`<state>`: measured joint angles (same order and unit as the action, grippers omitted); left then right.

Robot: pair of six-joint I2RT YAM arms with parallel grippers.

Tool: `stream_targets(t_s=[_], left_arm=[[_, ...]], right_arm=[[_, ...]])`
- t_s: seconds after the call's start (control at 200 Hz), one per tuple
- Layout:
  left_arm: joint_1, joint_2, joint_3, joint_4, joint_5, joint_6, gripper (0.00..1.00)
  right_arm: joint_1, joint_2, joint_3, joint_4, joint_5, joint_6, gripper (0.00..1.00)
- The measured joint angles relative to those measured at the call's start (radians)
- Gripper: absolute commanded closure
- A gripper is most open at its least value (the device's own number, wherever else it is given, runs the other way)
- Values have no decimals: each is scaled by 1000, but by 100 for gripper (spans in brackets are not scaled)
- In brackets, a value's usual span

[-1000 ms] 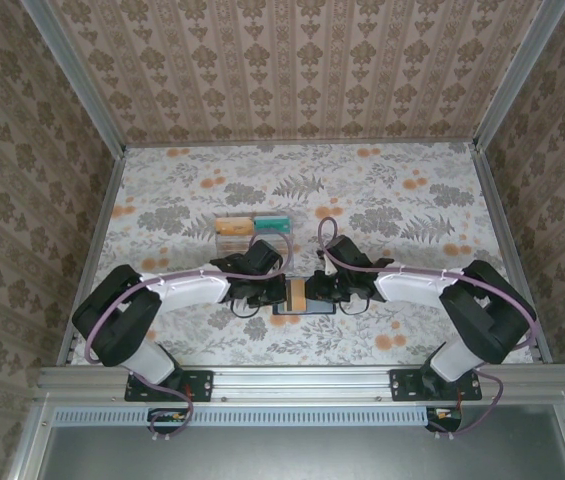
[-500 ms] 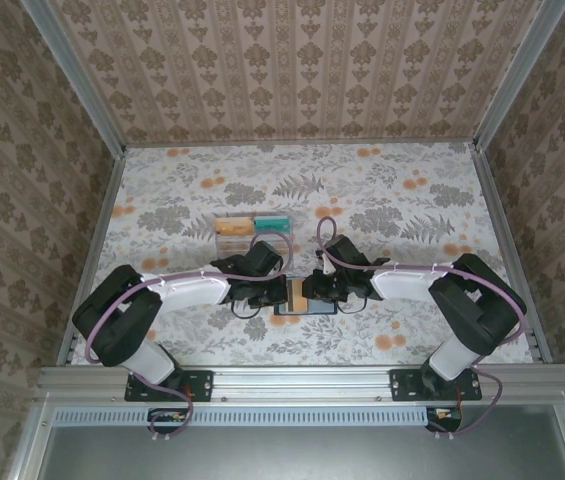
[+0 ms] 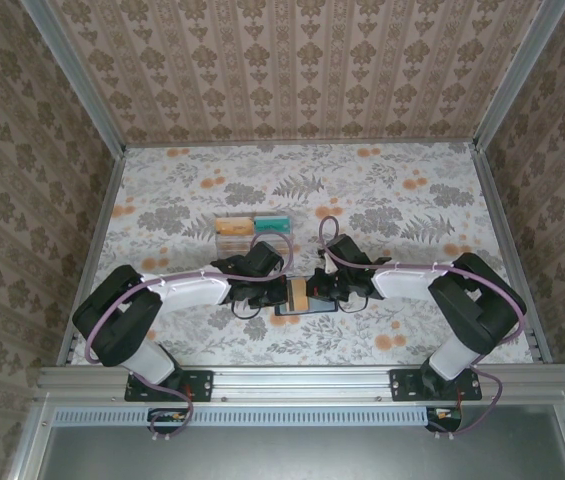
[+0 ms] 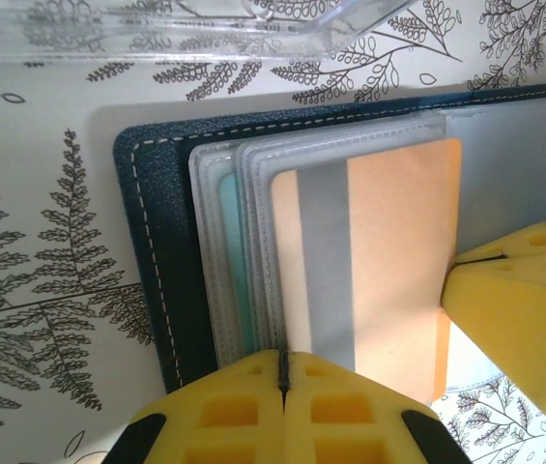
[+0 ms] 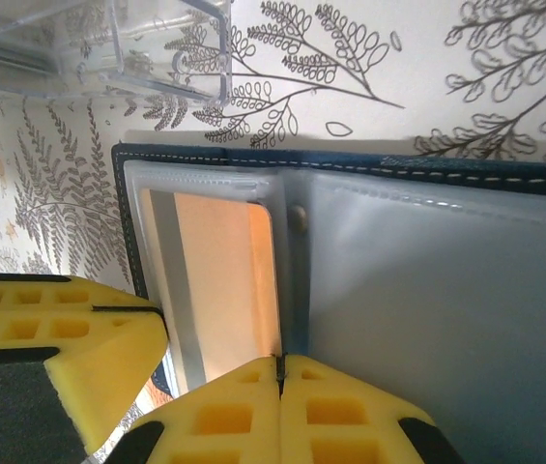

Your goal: Take the credit cards out of the card holder

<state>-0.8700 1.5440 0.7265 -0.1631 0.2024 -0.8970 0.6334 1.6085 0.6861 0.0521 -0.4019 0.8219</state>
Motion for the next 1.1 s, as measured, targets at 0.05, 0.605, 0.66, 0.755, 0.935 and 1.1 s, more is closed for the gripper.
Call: stream_targets(t_s=[0.05, 0.605, 0.66, 0.755, 0.935, 1.1], left_arm=[[0, 0, 0, -2, -2, 0, 100], [-2, 2, 1, -2, -5, 0, 100], [-2, 3, 1, -2, -5, 0, 100], [-2, 4, 2, -2, -5, 0, 100], [-2, 4, 2, -3, -5, 0, 100], [-2, 4, 2, -6, -6, 0, 100]], right_arm=[[-11, -10, -6, 0, 0, -3, 100], [-34, 14, -21, 47, -61, -7, 74], [-34, 19, -21, 56, -69, -7, 74], [-34, 28, -21, 69, -79, -7, 76], [-34, 35, -26, 76, -82, -8, 91], [-39, 26, -40, 87, -82, -11, 97]])
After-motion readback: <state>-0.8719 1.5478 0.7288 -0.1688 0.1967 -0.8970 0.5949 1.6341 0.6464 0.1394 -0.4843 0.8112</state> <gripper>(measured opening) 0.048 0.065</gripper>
